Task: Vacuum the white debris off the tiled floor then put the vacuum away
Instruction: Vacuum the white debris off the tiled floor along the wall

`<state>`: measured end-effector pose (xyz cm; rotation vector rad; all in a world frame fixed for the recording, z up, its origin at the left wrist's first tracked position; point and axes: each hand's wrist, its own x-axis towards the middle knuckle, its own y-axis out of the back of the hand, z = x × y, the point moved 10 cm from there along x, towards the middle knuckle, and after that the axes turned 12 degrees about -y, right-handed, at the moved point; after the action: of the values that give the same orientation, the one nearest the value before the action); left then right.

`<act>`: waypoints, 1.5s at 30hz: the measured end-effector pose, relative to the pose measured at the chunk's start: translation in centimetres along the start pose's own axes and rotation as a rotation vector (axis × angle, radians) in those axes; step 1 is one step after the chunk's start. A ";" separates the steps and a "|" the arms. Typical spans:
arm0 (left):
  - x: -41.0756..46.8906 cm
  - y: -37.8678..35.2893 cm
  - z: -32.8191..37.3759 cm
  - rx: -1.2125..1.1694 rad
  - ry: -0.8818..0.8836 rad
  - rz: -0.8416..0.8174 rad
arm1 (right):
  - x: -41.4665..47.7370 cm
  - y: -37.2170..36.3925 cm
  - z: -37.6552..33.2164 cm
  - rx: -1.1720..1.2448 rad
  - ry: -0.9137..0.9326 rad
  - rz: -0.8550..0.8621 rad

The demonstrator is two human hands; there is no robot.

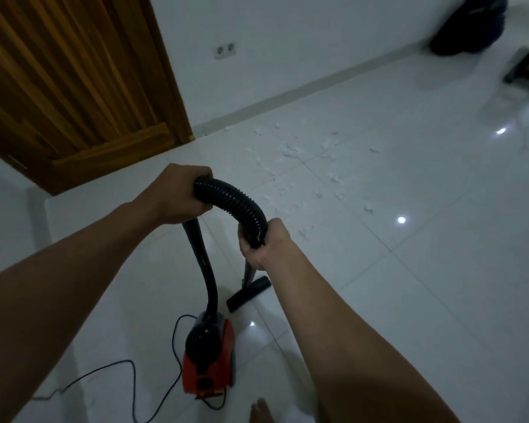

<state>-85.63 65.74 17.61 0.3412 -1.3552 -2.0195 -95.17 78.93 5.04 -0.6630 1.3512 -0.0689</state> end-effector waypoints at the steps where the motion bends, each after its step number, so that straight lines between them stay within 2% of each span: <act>1: -0.2 -0.2 0.4 0.007 -0.009 -0.022 | -0.2 0.5 0.0 -0.015 0.003 0.017; 15: -5.5 -5.5 4.5 -0.046 0.101 -0.198 | -2.6 7.9 -2.7 -0.350 0.054 0.231; 21: -6.5 -8.0 7.0 -0.136 0.104 -0.182 | -3.4 11.2 -4.4 -0.426 0.060 0.303; 32: -9.0 -15.7 11.7 -0.354 0.085 -0.316 | -4.3 17.3 -7.1 -0.430 0.158 0.452; 39: -14.8 -20.8 14.0 -0.495 0.126 -0.456 | -3.8 19.5 -3.0 -0.268 0.143 0.322; 42: -16.7 -23.1 15.5 -0.604 0.199 -0.527 | -3.2 21.2 -1.2 -0.234 0.180 0.300; 45: -17.7 -25.5 16.4 -0.801 0.322 -0.626 | -3.4 23.7 -0.7 -0.226 0.290 0.383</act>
<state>-91.42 95.06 -0.83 0.7267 -0.1728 -2.6602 -104.28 99.45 -3.36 -0.5854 1.7634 0.3098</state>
